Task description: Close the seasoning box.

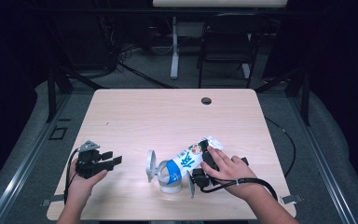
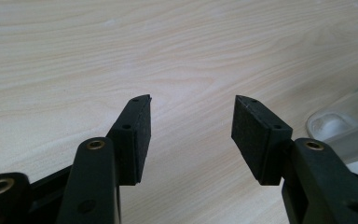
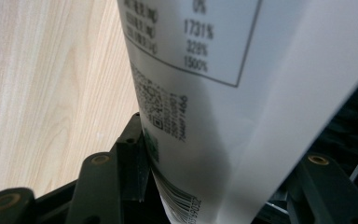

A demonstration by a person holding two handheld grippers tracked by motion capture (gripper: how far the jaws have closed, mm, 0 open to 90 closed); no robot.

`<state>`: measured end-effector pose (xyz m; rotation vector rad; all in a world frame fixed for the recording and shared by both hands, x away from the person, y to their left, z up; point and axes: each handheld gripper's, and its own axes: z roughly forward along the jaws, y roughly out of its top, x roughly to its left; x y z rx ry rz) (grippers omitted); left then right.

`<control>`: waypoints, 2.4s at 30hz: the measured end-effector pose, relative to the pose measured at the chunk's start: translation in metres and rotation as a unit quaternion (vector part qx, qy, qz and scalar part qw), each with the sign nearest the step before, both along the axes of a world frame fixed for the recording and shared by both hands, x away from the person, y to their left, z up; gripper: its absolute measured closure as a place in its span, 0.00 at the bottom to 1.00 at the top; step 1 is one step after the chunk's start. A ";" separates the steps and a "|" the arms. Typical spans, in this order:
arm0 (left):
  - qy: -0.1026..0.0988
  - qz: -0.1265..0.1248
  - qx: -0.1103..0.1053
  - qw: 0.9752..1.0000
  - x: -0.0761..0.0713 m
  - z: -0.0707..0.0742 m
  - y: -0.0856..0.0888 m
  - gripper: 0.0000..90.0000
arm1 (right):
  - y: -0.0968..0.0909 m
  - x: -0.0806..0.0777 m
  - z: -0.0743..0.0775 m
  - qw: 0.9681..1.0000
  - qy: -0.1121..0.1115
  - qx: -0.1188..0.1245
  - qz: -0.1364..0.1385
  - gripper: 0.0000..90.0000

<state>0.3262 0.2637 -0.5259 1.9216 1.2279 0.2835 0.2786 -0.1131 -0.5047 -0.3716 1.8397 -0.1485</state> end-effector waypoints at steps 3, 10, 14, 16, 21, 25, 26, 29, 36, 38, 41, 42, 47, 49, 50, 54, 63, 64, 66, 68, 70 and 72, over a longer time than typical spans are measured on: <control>0.001 0.002 -0.001 1.000 0.000 0.000 0.000 0.53 | 0.000 0.000 0.000 1.000 -0.001 0.000 0.001 0.52; 0.004 0.000 0.001 1.000 0.000 0.000 0.000 0.53 | 0.000 0.000 0.000 1.000 -0.003 -0.004 0.000 0.52; 0.004 -0.001 0.001 1.000 0.000 0.000 0.000 0.53 | 0.000 0.000 0.000 1.000 -0.001 -0.002 0.002 0.52; 0.004 -0.001 0.002 1.000 0.000 0.000 0.000 0.53 | 0.000 0.000 0.001 1.000 -0.001 -0.002 0.001 0.52; 0.003 0.001 0.002 1.000 0.000 0.000 0.000 0.53 | 0.000 0.000 0.000 1.000 -0.001 -0.002 0.002 0.52; 0.001 0.002 0.000 1.000 0.000 0.000 -0.001 0.53 | 0.000 0.000 0.001 1.000 0.001 -0.002 0.002 0.52; -0.001 0.003 0.001 1.000 0.000 -0.001 -0.001 0.53 | 0.000 0.000 0.001 1.000 0.001 -0.002 0.002 0.52; 0.000 0.002 0.001 1.000 0.000 -0.001 -0.001 0.53 | 0.000 0.000 0.001 1.000 0.000 -0.003 0.002 0.52; 0.001 0.002 0.000 1.000 0.000 0.000 -0.001 0.53 | 0.000 0.000 0.001 1.000 -0.001 -0.004 0.003 0.52; 0.001 0.002 0.000 1.000 0.000 -0.001 0.000 0.53 | 0.000 0.001 0.001 1.000 0.000 -0.004 0.003 0.52; 0.003 0.001 0.002 1.000 0.000 0.000 0.000 0.53 | 0.000 0.001 0.001 1.000 0.000 -0.005 0.004 0.52; 0.003 0.002 0.001 1.000 0.000 0.000 0.000 0.53 | 0.000 0.001 0.001 1.000 0.000 -0.004 0.004 0.52; 0.001 0.004 0.002 1.000 0.000 -0.001 -0.001 0.53 | 0.000 0.001 0.001 1.000 -0.001 -0.005 0.005 0.52; 0.001 0.004 0.002 1.000 0.000 -0.001 -0.001 0.53 | 0.000 0.001 0.001 1.000 -0.001 -0.006 0.005 0.52; 0.001 0.004 0.002 1.000 0.000 -0.001 -0.001 0.53 | 0.000 0.001 0.001 1.000 -0.002 -0.006 0.005 0.52; 0.005 0.001 0.002 1.000 0.000 -0.001 0.000 0.53 | 0.000 0.001 0.001 1.000 -0.003 -0.009 0.006 0.52; 0.004 0.002 0.000 1.000 0.000 -0.001 0.000 0.53 | 0.000 0.001 0.001 1.000 -0.003 -0.008 0.008 0.52; 0.002 0.004 0.000 1.000 0.000 -0.002 0.000 0.53 | 0.000 0.001 0.001 1.000 -0.004 -0.009 0.008 0.52; 0.001 0.002 0.001 1.000 0.001 -0.002 0.000 0.53 | 0.000 0.001 0.001 1.000 -0.003 -0.010 0.008 0.52; 0.002 0.003 0.002 1.000 0.001 -0.002 0.000 0.53 | 0.000 0.000 0.002 1.000 -0.004 -0.011 0.008 0.53; 0.002 0.004 0.001 1.000 0.001 -0.002 0.000 0.53 | 0.000 0.000 0.002 1.000 -0.007 -0.013 0.007 0.53; 0.002 0.003 0.002 1.000 0.001 -0.002 0.000 0.53 | 0.001 -0.001 0.003 1.000 -0.008 -0.018 0.005 0.53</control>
